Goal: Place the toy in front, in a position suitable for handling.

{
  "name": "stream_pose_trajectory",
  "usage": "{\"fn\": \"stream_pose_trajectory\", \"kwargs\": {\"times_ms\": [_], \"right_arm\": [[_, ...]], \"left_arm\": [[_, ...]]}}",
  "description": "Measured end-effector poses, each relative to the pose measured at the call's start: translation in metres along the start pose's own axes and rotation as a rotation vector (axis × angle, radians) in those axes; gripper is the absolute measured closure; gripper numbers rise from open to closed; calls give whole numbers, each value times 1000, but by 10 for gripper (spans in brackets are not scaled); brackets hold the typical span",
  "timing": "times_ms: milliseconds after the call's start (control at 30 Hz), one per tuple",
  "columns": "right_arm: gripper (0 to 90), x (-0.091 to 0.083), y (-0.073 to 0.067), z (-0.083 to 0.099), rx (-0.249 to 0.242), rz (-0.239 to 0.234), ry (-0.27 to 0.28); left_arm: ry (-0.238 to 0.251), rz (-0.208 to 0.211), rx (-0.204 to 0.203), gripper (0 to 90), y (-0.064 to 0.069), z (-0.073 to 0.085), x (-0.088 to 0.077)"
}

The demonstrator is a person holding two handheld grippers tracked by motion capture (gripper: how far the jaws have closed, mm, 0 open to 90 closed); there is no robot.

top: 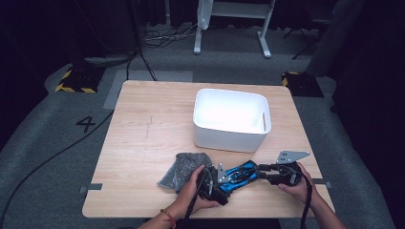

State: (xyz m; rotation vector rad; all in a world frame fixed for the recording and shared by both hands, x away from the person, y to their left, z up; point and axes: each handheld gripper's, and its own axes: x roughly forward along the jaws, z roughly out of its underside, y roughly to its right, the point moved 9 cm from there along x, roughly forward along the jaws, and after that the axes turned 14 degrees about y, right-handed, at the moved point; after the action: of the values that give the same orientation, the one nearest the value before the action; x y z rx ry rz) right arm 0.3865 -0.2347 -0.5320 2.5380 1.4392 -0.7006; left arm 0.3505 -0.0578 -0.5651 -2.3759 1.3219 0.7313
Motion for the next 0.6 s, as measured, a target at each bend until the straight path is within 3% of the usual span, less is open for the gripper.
{"fn": "stream_pose_trajectory", "kwargs": {"times_ms": [200, 333, 433, 467, 500, 567, 600], "right_arm": [[617, -2, 0, 0, 9, 4, 1], [555, -2, -1, 0, 3, 5, 2], [277, 3, -5, 6, -70, -23, -36], [277, 3, -5, 6, -70, -23, -36], [194, 8, -11, 9, -156, -51, -71], [193, 11, -12, 7, -225, -43, -85], [191, 12, -12, 3, -236, -48, -77]], "left_arm": [[-38, -4, 11, 153, -13, -4, 2], [-72, 20, -14, 152, -17, -4, 3], [-89, 47, -7, 159, -18, -4, 2], [-89, 47, -7, 160, -18, -4, 2], [-103, 46, 2, 164, -19, -2, 1], [-102, 42, 9, 177, -19, -2, -1], [-101, 42, 8, 181, -19, -2, -1]]}}
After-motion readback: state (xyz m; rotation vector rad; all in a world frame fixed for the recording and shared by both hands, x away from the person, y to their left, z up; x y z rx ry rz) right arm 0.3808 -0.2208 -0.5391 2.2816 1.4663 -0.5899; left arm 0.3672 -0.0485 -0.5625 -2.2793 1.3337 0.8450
